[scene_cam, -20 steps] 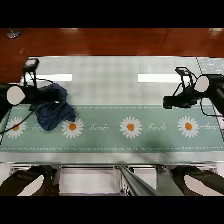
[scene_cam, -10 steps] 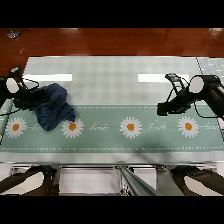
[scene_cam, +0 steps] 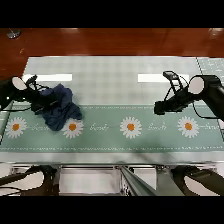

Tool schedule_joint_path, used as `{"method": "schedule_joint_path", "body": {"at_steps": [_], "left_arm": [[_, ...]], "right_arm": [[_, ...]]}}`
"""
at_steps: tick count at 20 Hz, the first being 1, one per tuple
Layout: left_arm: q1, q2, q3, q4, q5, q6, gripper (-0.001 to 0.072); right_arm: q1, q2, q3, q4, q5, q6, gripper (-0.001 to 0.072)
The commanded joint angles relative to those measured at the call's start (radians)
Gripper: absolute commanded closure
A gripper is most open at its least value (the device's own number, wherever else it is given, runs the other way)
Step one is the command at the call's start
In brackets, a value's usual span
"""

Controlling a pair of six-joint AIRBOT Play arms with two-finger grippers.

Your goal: Fold the shirts.

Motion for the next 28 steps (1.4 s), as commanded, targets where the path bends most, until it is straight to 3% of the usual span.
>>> {"method": "schedule_joint_path", "body": {"at_steps": [1,4,9,11,15,18,20,24,28], "left_arm": [[0.002,0.144,0.083,-0.158,0.033,0.12,0.0676],[-0.002,0.316,0.208,-0.314,0.04,0.168,0.0676],[-0.114,0.515,0.378,-0.37,0.138,0.191,0.0676],[-0.176,0.523,0.451,-0.438,0.135,0.192,0.0676],[-0.38,0.517,0.488,-0.518,0.264,0.24,0.0676],[-0.613,0.489,0.437,-0.509,0.533,0.249,0.0676],[-0.734,0.438,0.397,-0.498,0.603,0.248,0.0676],[-0.872,0.325,0.253,-0.499,0.589,0.208,0.0676],[-0.873,0.308,-0.04,-0.499,0.517,0.156,0.0675]], "right_arm": [[0.001,0.105,0.0,-0.111,-0.043,0.076,0.0106],[0.001,0.271,0.0,-0.264,-0.126,0.246,0.0106],[0.002,0.479,0.0,-0.265,-0.093,0.278,0.0106],[0.002,0.543,0.0,-0.277,0.007,0.278,0.0106],[0.002,0.655,0.0,-0.293,-0.004,0.307,0.0106],[0.002,0.681,0.0,-0.256,0.034,0.313,0.0106],[0.002,0.681,0.0,-0.239,0.034,0.312,0.0106],[0.002,0.681,-0.002,-0.24,0.032,0.301,0.0106],[0.002,0.681,-0.042,-0.22,0.028,0.302,0.0106]]}}
